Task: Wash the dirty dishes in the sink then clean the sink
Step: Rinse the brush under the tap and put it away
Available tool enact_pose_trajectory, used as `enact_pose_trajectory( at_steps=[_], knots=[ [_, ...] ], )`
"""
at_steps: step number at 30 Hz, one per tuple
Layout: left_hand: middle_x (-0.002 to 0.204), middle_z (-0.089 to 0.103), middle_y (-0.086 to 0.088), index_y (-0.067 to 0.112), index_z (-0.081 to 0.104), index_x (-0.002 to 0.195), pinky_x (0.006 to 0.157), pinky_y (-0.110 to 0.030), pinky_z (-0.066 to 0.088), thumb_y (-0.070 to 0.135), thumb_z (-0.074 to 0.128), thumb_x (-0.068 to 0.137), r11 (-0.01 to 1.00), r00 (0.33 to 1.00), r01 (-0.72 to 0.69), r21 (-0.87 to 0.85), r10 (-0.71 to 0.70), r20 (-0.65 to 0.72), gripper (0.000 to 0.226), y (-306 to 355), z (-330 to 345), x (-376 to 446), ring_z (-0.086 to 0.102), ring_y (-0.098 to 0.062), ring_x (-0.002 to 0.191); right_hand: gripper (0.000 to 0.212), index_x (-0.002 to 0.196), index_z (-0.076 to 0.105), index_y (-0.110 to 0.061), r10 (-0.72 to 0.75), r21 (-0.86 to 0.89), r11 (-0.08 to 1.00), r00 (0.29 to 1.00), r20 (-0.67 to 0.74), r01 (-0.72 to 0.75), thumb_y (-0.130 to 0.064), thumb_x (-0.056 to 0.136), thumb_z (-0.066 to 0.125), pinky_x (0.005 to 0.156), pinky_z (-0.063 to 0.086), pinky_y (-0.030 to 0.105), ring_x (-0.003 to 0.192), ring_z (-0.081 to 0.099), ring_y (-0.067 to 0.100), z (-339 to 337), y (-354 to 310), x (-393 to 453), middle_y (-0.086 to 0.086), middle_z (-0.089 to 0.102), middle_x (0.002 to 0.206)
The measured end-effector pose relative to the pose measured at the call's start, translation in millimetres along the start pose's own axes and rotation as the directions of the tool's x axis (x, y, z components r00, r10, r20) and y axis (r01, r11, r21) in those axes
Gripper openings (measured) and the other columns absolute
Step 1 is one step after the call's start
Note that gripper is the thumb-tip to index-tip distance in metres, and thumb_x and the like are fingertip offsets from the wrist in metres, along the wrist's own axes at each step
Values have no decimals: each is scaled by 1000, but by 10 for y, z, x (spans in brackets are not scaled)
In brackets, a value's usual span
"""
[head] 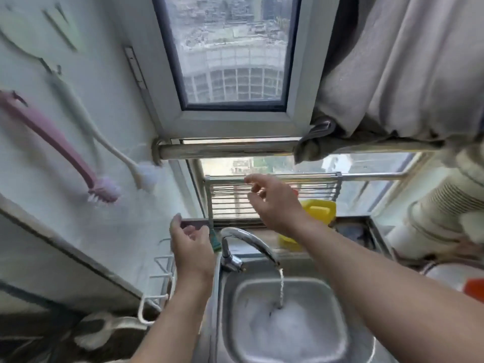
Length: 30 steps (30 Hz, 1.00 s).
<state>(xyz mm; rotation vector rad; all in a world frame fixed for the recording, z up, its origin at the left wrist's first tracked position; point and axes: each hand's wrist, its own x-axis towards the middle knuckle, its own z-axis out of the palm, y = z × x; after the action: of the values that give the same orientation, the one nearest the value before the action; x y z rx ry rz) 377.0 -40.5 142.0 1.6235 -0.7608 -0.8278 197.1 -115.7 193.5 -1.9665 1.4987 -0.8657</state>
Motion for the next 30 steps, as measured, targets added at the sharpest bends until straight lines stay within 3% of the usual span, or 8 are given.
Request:
enact_pose_trajectory(
  at_steps=[3,6,9,14,19,23,26,30],
  knots=[
    [107,65,-3,44,59,122,81,-39,59,12,61,100,997,969,-72,26,64,239,39,-216,267,-436,65,-21,92,31,122,72,-27,193,-56,978,975,-108,-200,-14,96,62,85,47,31,88,62,13,-284,695,-250,-4,62,104],
    [86,68,6,44,66,113,64,-32,55,15,64,97,966,865,-257,26,218,452,33,-260,498,-856,64,-16,72,36,125,70,-24,357,-135,914,917,-179,-383,-10,93,61,99,49,40,105,62,29,-503,1321,-443,1,56,110],
    [90,69,9,38,67,118,68,-32,57,22,66,93,931,767,-363,44,272,582,30,-310,735,-1136,67,-17,76,50,140,60,-28,446,-202,856,878,-172,-475,-17,91,62,113,42,47,122,55,39,-557,1755,-451,13,49,132],
    [101,66,8,44,63,118,68,-15,51,15,64,91,965,753,-225,136,84,653,39,-524,1110,-1289,64,-11,84,71,153,27,-45,511,-204,843,859,13,-498,-43,94,67,117,38,52,142,39,38,-394,2126,-380,6,27,159],
    [126,57,12,48,48,140,69,-17,50,21,63,96,938,751,-54,341,-187,634,54,-799,1324,-1300,64,-5,95,31,100,57,-27,392,-118,914,920,20,-387,-48,90,77,87,43,34,106,59,24,-358,2274,-579,-1,58,114],
    [142,47,15,49,29,157,64,-8,48,28,62,98,913,716,23,408,-299,630,71,-870,1423,-1371,60,1,109,28,111,67,-28,383,72,922,924,-22,-380,-39,89,81,79,42,21,96,60,12,-509,2321,-1053,-9,67,106],
    [151,38,13,53,7,162,84,-20,53,31,65,94,913,676,22,407,-314,667,92,-830,1528,-1436,59,-6,120,30,114,72,-35,444,155,891,888,-115,-426,-40,87,83,75,40,6,93,62,5,-725,2306,-1358,-17,70,103],
    [167,25,6,50,-6,163,104,-36,48,38,77,85,923,692,10,384,-284,664,115,-674,1763,-1421,46,-19,138,21,100,74,-37,519,147,851,850,-89,-504,-46,84,84,79,51,26,92,66,1,-974,2241,-1712,-18,74,94]
  ],
)
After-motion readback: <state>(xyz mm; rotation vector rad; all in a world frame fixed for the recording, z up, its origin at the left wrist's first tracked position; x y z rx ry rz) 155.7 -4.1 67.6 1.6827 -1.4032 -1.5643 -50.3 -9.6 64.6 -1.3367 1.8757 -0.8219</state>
